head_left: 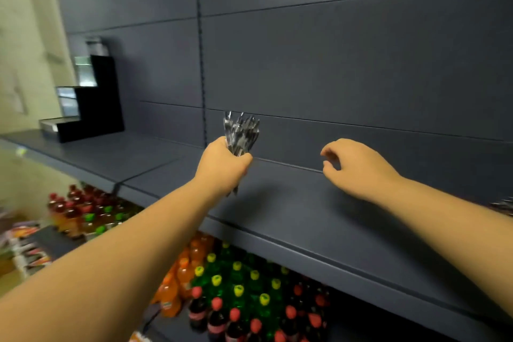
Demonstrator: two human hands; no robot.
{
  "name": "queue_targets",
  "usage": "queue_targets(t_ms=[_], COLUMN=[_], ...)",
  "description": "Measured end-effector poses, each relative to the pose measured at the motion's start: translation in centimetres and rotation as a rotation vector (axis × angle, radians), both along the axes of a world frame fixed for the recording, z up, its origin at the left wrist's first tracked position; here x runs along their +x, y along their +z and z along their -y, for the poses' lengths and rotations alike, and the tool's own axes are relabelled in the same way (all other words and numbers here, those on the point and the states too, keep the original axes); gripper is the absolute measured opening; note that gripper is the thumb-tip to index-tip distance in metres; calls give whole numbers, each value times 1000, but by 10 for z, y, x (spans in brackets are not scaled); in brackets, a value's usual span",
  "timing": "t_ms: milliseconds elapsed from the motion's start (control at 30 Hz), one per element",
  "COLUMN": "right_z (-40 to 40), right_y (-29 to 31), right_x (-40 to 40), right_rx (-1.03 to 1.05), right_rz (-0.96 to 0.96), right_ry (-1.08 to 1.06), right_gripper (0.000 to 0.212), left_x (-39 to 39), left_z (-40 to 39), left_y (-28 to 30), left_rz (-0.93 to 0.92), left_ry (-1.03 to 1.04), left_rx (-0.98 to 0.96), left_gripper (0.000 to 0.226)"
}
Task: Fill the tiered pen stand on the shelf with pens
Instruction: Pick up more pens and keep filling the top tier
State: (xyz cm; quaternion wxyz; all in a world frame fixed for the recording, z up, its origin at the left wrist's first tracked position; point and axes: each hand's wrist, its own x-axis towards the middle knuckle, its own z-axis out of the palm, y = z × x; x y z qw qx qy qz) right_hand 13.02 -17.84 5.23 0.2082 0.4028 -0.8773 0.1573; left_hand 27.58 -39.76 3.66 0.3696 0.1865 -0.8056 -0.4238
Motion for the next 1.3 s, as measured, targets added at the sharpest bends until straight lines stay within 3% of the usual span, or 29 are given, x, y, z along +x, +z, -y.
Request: queue_targets(t_ms=[200,400,667,900,1067,1300], right_z=[134,250,406,553,647,752], right_y=[-5,-8,-13,-1,-3,-23], right_x=[31,57,75,72,106,162], right_rx=[80,163,187,175,158,189], right_rz=[23,-5,-46,-17,25,19], right_ry=[156,311,464,567,674,755], right_gripper=[22,33,37,37,36,37], left_x=[75,134,163,187,231,279], left_z=[108,201,317,443,511,603], left_y=[-15,-33,-42,-34,-48,-56], left_rz=[-10,-5,59,-55,-14,-8], left_ry=[220,387,491,616,767,766], left_rx=[72,84,19,237,248,222], left_gripper=[12,18,23,15,12,8])
